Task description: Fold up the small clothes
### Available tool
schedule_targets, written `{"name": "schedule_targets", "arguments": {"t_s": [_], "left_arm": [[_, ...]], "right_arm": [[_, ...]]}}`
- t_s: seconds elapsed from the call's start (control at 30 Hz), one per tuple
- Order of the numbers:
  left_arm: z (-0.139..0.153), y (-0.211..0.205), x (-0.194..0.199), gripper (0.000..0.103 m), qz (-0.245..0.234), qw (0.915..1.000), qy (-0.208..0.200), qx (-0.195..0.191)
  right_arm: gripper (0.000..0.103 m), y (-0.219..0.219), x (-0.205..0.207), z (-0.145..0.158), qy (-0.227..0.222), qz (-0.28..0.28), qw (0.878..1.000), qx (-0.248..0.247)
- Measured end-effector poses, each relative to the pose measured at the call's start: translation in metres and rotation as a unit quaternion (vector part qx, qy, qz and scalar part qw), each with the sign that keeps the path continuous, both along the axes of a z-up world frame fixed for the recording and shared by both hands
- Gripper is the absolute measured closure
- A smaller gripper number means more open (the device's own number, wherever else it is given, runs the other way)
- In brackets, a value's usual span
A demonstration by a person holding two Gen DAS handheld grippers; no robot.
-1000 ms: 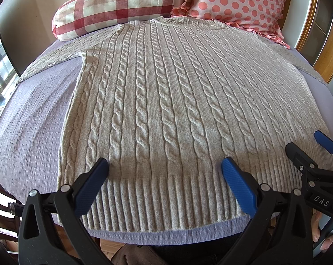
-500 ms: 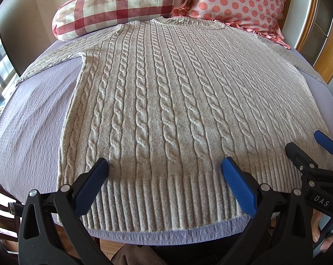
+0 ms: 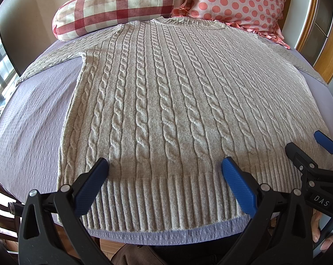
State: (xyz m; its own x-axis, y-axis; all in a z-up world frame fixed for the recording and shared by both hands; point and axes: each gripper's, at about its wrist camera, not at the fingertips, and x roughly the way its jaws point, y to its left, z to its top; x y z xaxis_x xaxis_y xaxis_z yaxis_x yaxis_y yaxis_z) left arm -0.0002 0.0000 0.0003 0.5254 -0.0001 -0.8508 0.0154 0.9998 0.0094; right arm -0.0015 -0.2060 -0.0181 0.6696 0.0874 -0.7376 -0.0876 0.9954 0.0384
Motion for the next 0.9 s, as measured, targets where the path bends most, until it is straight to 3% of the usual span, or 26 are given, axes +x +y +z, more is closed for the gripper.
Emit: {"name": "schedule_targets", "arguments": {"t_s": [0.17, 0.27, 0.33, 0.4, 0.47, 0.57, 0.7, 0.73, 0.8, 0.9], "left_arm": [[0.000, 0.000, 0.000, 0.002, 0.000, 1.0000, 0.000, 0.000], [0.000, 0.000, 0.000, 0.002, -0.003, 1.0000, -0.001, 0.001], [0.000, 0.000, -0.001, 0.002, -0.008, 0.9999, -0.007, 0.003], [0.004, 0.000, -0.001, 0.002, -0.015, 0.9998, -0.015, 0.004], [0.007, 0.001, -0.001, 0.002, -0.025, 0.9996, -0.012, 0.002], [0.013, 0.012, 0.010, 0.002, -0.036, 0.9989, -0.023, -0.019], [0.038, 0.036, 0.024, 0.002, -0.021, 0.9937, -0.104, -0.037], [0.044, 0.042, 0.028, 0.002, -0.012, 0.9911, -0.127, -0.038], [0.053, 0.057, 0.038, 0.002, 0.002, 0.9863, -0.158, -0.048], [0.060, 0.078, 0.052, 0.002, 0.024, 0.9818, -0.172, -0.076]], "right_arm": [[0.001, 0.001, 0.001, 0.002, -0.002, 0.000, 1.000, 0.000], [0.001, -0.001, 0.000, 0.002, -0.028, 0.014, 0.999, 0.006], [0.001, -0.011, 0.002, 0.005, -0.043, 0.043, 0.998, 0.034], [0.001, -0.039, 0.010, 0.020, -0.048, 0.052, 0.992, 0.100], [0.001, -0.075, 0.023, 0.041, -0.068, 0.023, 0.987, 0.143], [0.001, -0.150, 0.053, 0.070, -0.102, -0.074, 0.979, 0.159], [0.003, -0.262, 0.107, 0.081, -0.098, -0.211, 0.953, 0.192], [0.008, -0.289, 0.122, 0.078, -0.094, -0.247, 0.943, 0.202], [0.038, -0.338, 0.149, 0.068, -0.077, -0.304, 0.924, 0.218], [0.062, -0.402, 0.177, 0.041, -0.056, -0.388, 0.884, 0.254]]}}
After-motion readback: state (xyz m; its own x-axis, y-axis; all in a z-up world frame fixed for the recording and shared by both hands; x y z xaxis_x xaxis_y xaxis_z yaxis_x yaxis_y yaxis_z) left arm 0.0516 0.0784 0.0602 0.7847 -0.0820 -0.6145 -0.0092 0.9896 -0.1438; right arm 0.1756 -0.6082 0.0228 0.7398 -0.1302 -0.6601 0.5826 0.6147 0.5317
